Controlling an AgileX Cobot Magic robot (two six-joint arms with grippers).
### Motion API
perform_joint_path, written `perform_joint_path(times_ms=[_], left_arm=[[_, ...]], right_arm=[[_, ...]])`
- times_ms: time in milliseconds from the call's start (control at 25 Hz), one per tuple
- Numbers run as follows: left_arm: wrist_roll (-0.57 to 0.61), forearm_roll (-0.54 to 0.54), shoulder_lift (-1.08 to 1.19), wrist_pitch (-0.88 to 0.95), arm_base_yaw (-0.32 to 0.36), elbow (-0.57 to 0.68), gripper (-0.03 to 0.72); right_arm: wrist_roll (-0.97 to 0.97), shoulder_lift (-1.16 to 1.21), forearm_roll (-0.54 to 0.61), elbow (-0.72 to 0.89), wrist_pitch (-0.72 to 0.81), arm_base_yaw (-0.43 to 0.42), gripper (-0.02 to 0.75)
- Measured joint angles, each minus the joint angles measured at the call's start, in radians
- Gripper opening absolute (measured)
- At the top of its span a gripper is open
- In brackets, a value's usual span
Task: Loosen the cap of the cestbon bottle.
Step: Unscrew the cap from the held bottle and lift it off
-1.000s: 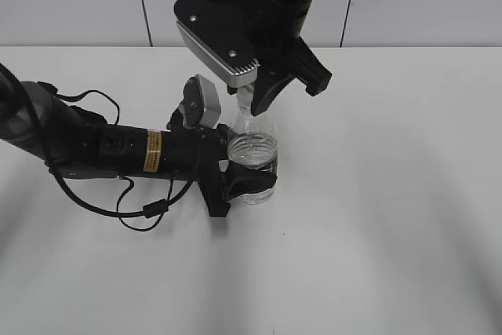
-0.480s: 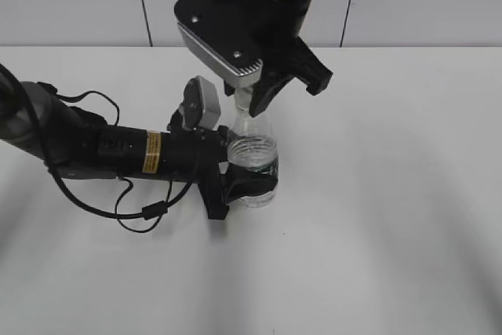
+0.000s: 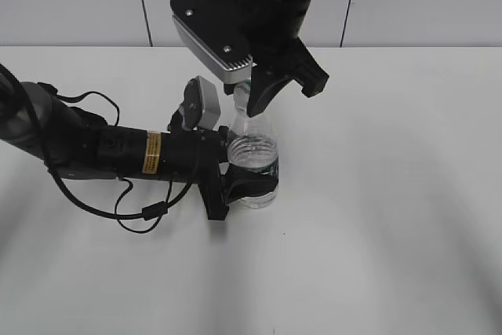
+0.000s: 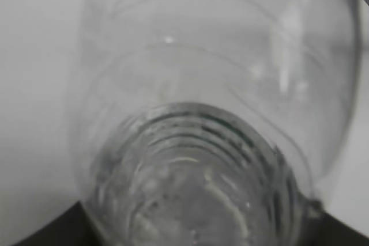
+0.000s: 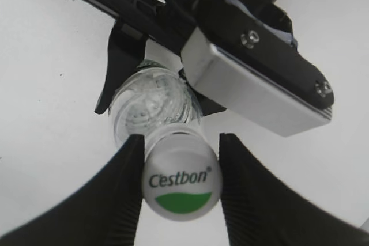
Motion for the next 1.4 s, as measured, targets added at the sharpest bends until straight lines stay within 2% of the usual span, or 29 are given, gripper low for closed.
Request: perform_joint_path(times_ms=[280,960,1240,1400], left_arm=[[-0.001,0.004,0.0,-0.012,-0.001,0.0,0.37],[0.003,0.022,0.0,-0.011,-0.003,0.001,0.37],[0.003,0.023,0.0,-0.011,-0.004,0.002,0.37],[0.003,0.023,0.0,-0.011,-0.004,0.002,0.37]], right_arm=[[0.042,-0.029,0.004,0.0,0.001,0.0,0.3],[0.373,-0.081,-0.022,0.0,-0.009,0.0,0.299],[0.662,-0.096,-0.007,0.0,-0.01,-0.013,0.299],[0.919,-0.096,0.045,0.0,-0.01,-0.081,0.299]])
